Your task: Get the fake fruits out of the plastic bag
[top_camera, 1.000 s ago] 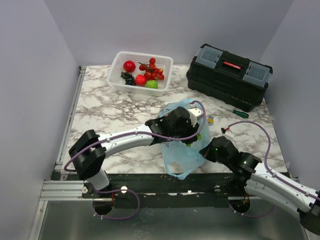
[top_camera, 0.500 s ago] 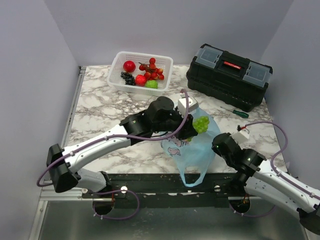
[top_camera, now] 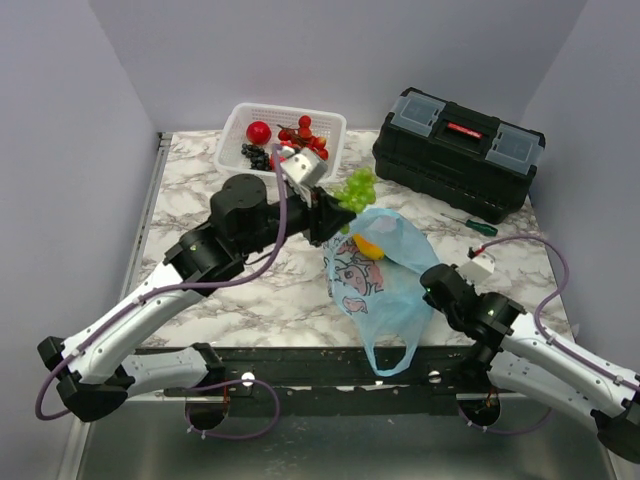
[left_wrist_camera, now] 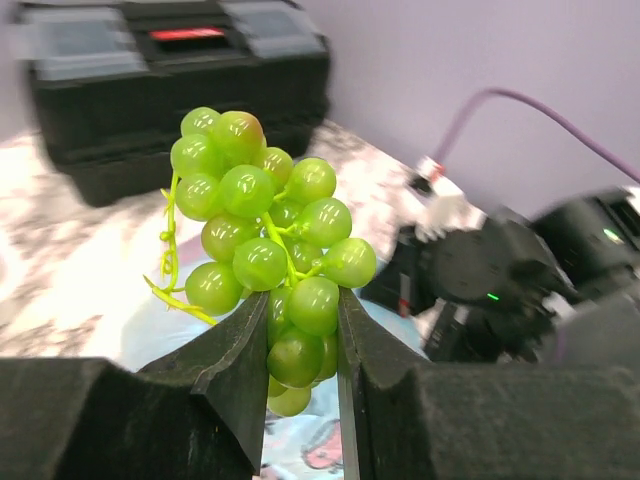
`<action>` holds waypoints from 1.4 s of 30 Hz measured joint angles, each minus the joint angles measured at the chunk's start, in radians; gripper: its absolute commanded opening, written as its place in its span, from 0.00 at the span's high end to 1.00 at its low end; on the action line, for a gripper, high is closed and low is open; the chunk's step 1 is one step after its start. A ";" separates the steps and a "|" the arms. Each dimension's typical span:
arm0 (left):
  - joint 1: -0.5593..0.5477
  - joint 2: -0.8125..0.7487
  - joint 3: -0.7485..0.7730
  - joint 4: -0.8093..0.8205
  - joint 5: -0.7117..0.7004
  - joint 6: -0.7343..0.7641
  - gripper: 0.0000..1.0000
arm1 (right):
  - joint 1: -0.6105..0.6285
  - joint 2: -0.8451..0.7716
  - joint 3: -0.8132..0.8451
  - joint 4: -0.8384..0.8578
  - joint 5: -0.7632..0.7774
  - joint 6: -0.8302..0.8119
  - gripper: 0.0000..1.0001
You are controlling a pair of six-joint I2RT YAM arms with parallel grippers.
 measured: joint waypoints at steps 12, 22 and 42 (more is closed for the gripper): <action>0.435 -0.042 -0.087 -0.002 -0.172 -0.166 1.00 | 0.000 0.079 -0.011 0.161 -0.126 -0.177 0.99; 0.721 0.093 -0.118 0.111 -0.140 -0.410 1.00 | 0.000 0.043 -0.016 0.179 -0.156 -0.200 0.99; 0.893 0.940 0.496 0.232 0.158 -0.568 1.00 | 0.000 0.037 -0.031 0.189 -0.147 -0.200 0.99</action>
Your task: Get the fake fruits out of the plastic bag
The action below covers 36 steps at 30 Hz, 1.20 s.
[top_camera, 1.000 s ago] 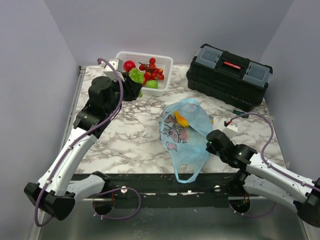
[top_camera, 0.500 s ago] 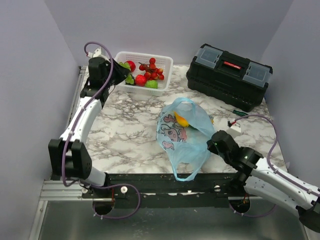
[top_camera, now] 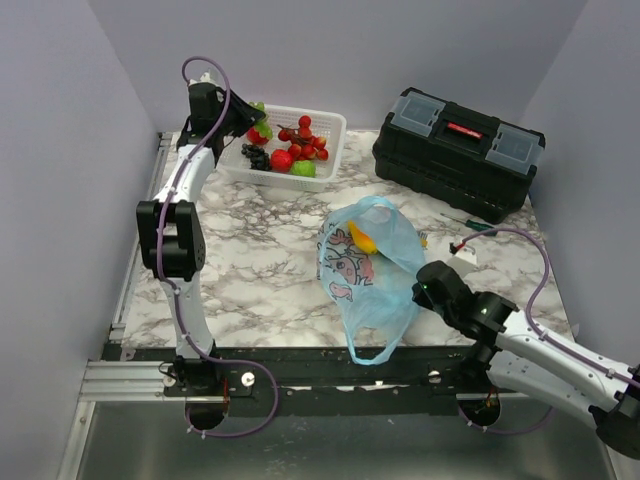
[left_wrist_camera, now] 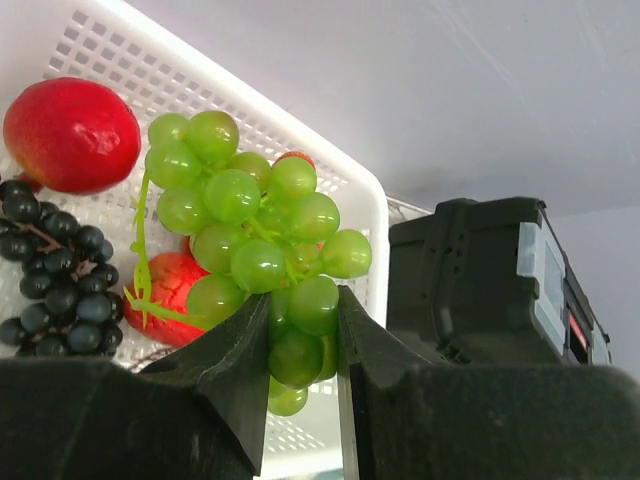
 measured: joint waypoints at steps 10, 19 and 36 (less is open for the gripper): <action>0.058 0.163 0.151 -0.058 0.065 -0.005 0.85 | 0.000 0.006 0.000 0.000 0.003 0.001 0.99; 0.074 0.207 0.204 -0.098 0.101 0.000 0.58 | 0.000 0.053 0.000 0.000 0.003 0.001 0.99; 0.079 0.077 0.137 -0.220 0.136 0.037 0.43 | 0.000 -0.016 0.000 0.001 0.003 -0.001 0.99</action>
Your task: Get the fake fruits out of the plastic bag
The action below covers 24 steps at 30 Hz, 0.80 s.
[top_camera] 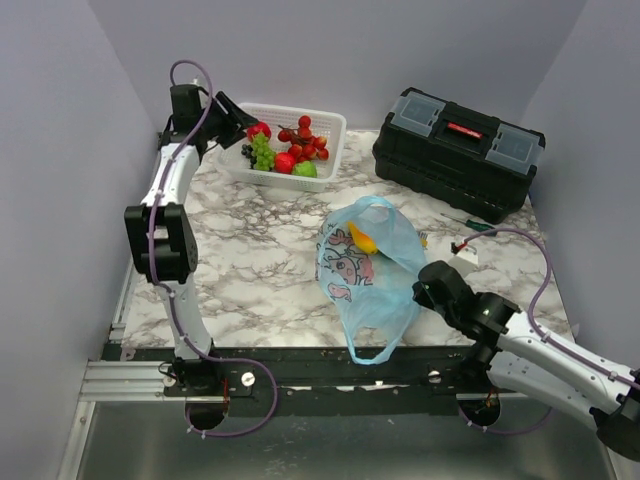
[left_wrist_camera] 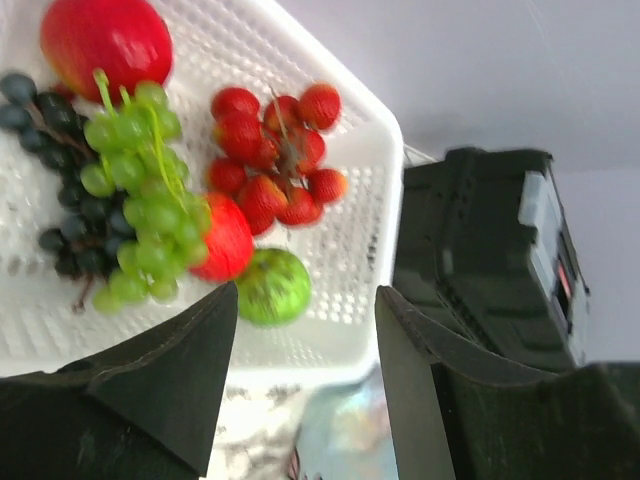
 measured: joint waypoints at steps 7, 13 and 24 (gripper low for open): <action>-0.056 -0.403 -0.456 0.135 0.069 -0.078 0.43 | 0.000 0.045 0.000 0.012 -0.011 -0.023 0.99; -0.193 -0.635 -0.680 0.179 0.155 -0.047 0.43 | 0.000 0.059 0.004 0.022 -0.027 -0.035 0.99; -0.288 -0.988 -1.026 0.085 0.243 0.203 0.39 | 0.000 0.241 0.050 0.340 -0.314 -0.219 0.99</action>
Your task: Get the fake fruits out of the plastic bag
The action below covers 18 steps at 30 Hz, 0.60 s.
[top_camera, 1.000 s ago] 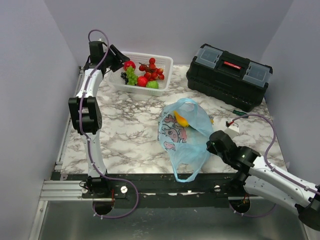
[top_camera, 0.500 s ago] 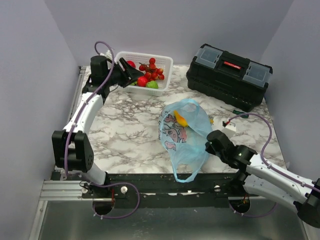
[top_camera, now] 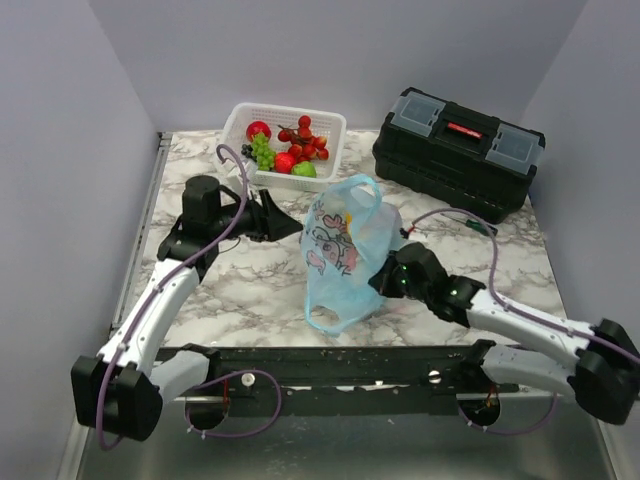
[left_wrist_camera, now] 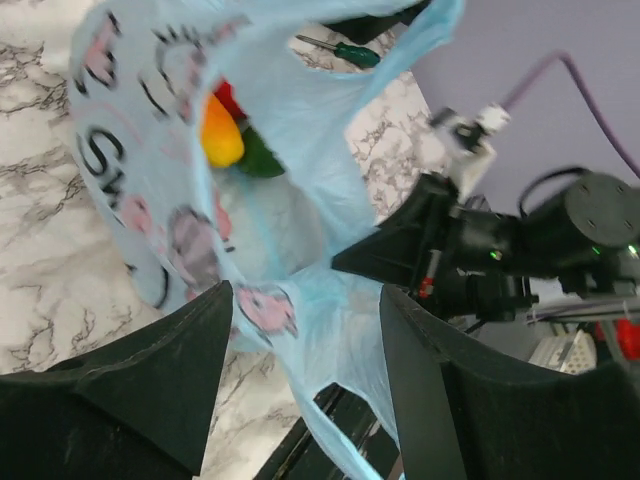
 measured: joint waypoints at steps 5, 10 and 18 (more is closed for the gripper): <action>-0.003 -0.164 -0.080 0.009 0.045 0.079 0.39 | 0.014 0.291 0.058 0.191 -0.250 -0.058 0.99; -0.058 -0.186 -0.144 0.034 0.067 0.098 0.39 | 0.037 0.411 0.111 0.252 -0.370 -0.103 0.99; -0.225 -0.122 -0.158 0.070 0.019 0.106 0.39 | 0.044 0.244 0.088 0.196 -0.319 -0.132 0.51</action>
